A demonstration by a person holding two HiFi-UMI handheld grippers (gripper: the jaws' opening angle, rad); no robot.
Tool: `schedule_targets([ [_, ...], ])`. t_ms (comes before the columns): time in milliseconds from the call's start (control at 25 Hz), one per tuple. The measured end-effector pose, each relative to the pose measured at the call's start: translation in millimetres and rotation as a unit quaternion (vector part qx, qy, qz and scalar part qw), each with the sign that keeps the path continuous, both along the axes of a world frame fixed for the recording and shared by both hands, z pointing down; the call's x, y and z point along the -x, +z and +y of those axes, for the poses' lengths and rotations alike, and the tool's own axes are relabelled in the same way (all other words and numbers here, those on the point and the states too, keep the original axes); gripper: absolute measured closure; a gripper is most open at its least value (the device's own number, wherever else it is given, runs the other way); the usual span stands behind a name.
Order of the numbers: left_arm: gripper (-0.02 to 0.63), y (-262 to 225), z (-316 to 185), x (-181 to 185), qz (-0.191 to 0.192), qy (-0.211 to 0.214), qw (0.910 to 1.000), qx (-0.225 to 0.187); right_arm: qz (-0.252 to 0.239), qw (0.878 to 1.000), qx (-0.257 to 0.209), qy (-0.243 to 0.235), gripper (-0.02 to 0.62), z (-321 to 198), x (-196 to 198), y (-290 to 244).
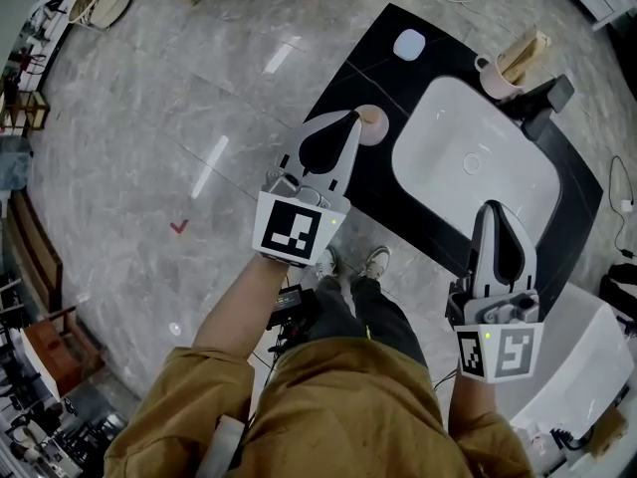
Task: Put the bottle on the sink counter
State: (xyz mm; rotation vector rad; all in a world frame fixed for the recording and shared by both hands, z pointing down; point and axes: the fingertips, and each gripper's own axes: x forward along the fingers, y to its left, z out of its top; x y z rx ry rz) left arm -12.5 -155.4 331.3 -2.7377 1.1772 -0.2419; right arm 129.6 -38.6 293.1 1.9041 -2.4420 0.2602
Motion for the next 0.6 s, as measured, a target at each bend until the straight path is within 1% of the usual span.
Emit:
schedule_targets([
  [240, 0.604, -23, 0, 12, 0.048, -0.022, 0.9985, 0.016, 0.009, 1.0, -0.01, 0.005, 0.592, 6, -6, -13],
  [320, 0.604, -30, 1, 16, 0.056, -0.027, 0.9979, 0.018, 0.012, 1.0, -0.014, 0.004, 0.592, 7, -8, -18],
  [440, 0.604, -37, 2, 21, 0.055, -0.03, 0.9978, 0.019, 0.017, 1.0, -0.021, 0.005, 0.592, 6, -12, -25],
  [600, 0.604, -41, 6, 30, 0.03, -0.029, 0.999, 0.018, 0.021, 0.999, -0.027, 0.005, 0.592, 7, -14, -30],
])
